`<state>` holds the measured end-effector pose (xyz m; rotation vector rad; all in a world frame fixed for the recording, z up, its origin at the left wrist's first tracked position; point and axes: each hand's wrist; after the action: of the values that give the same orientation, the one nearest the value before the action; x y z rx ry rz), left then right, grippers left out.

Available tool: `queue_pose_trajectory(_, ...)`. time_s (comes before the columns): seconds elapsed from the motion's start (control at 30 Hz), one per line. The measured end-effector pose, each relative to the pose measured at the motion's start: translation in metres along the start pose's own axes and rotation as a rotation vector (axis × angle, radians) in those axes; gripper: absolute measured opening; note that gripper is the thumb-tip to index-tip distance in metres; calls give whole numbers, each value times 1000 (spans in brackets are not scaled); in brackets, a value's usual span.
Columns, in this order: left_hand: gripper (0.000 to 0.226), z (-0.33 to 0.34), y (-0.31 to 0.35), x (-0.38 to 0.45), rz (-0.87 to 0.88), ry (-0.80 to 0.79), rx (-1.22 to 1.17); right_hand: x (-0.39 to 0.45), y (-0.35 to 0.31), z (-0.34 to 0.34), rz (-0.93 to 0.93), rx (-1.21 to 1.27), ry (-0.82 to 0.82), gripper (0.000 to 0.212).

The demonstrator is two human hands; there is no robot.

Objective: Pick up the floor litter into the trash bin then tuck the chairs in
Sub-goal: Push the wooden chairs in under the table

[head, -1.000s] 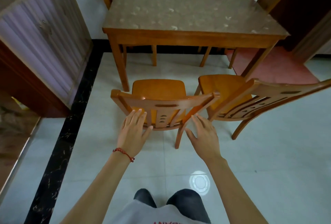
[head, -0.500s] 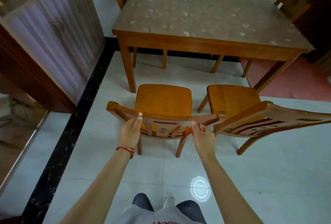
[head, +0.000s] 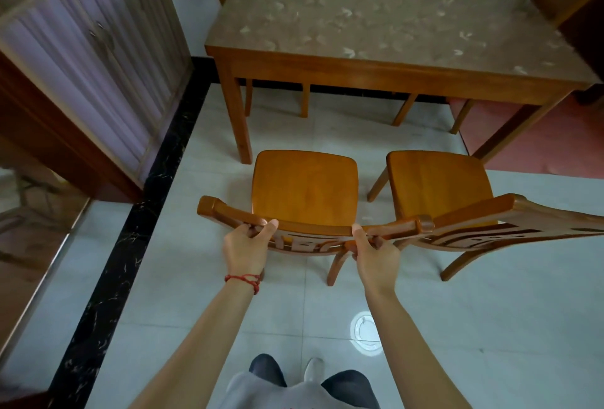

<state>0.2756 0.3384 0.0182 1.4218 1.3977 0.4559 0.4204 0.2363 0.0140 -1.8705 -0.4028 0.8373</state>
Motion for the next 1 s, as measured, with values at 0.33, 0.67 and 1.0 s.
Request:
queue_pose_trajectory(0.33,28,-5,7,19,6,13,-26,15,-2,10,-43,-37,0,32)
queue_pose_trajectory(0.67,26,-3,23,51,-27,-20,-108,42,-20,12,-72,-36,-12,32)
queue_pose_trajectory(1.0,23,15,41,91,-50,-18,-212,91,-34,6,-102,-53,-56,29)
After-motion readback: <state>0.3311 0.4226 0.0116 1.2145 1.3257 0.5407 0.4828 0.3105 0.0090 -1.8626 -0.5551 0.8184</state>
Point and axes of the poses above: each hand's wrist, its own x-axis towards the middle knuckle, its own z-axis out of the palm, y = z × x, and after that the axes turned 15 degrees about -y, right-handed
